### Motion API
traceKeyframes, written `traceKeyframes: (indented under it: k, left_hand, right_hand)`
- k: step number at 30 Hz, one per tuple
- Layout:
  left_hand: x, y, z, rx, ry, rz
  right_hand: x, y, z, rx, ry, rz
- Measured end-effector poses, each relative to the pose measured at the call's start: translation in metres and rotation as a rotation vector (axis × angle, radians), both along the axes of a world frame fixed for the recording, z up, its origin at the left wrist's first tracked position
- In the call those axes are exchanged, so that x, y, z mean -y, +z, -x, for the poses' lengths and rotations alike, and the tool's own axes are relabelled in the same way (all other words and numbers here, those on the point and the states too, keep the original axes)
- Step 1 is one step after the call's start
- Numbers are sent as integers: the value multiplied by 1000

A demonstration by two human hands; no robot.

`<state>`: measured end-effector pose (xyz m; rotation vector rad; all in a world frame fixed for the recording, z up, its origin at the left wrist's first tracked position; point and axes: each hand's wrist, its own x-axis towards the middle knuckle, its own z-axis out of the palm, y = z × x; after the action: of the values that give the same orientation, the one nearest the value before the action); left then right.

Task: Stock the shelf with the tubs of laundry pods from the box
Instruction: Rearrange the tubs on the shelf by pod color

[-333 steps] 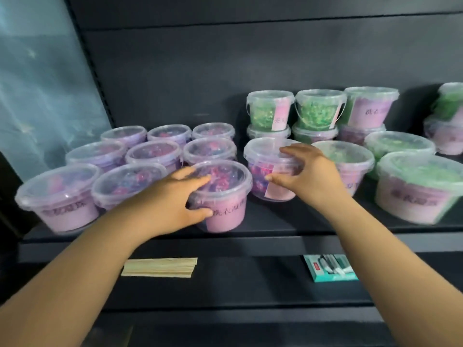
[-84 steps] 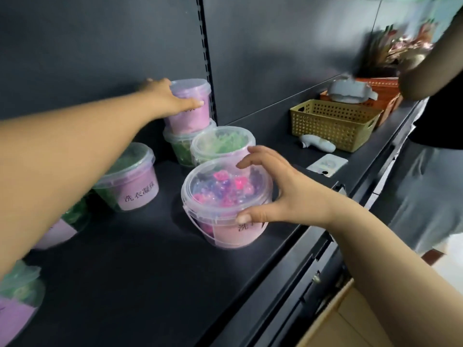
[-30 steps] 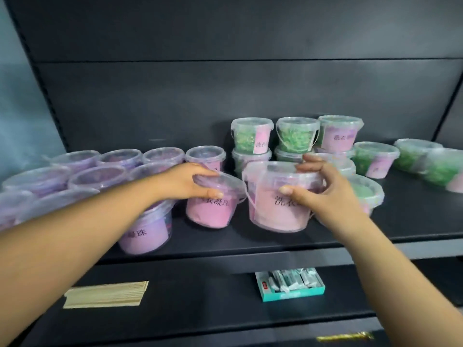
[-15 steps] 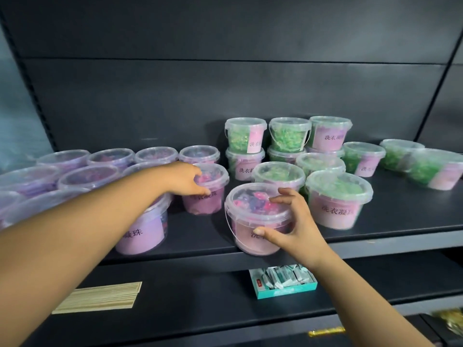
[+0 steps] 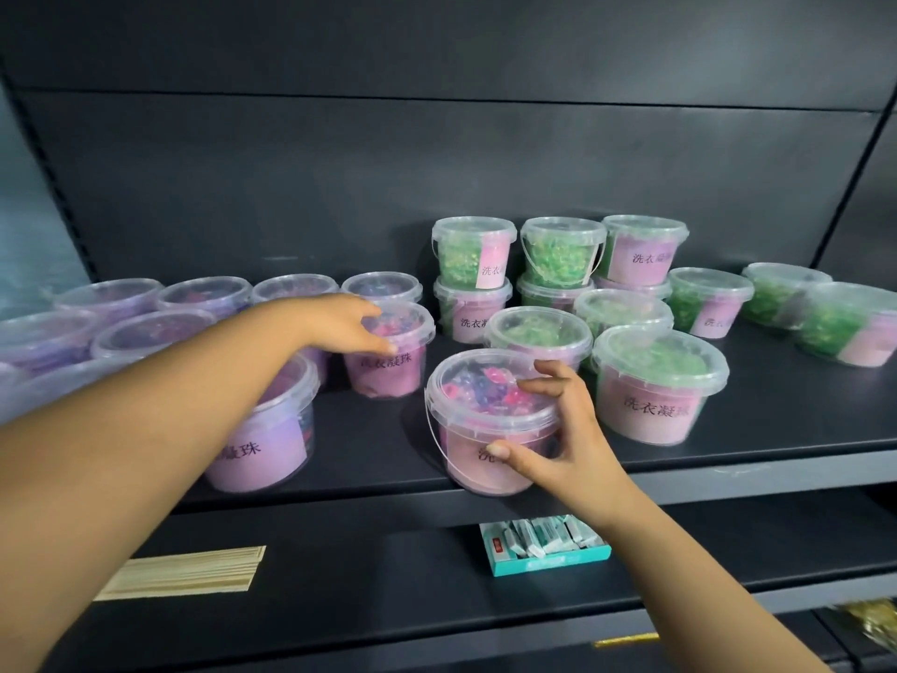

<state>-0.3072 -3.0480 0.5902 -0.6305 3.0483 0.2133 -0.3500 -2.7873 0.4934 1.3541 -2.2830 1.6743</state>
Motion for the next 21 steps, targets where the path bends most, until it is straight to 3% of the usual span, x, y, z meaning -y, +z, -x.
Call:
traceKeyframes:
  k: [4,6,11,14,19,21]
  left_hand:
    - [-16,15,-55,-414,-4,-65]
    - [-29,-1,-94,-559,-33,16]
    - [-32,-53,-141,-475,86,156]
    - [-27,-64,-144,-581,82,263]
    - [-31,-69,-139,-674,140,162]
    - [-32,-69,-140,-700,143,145]
  right_hand:
    - [0,2,-2,77,104,-3]
    - [9,3,-7,80,127,12]
    - [48,2,-20,102,200,65]
    - [67,3,-23,194,213,103]
    - [84,-6,-28,505,238,251]
    - [86,-7,-28,548,246,266]
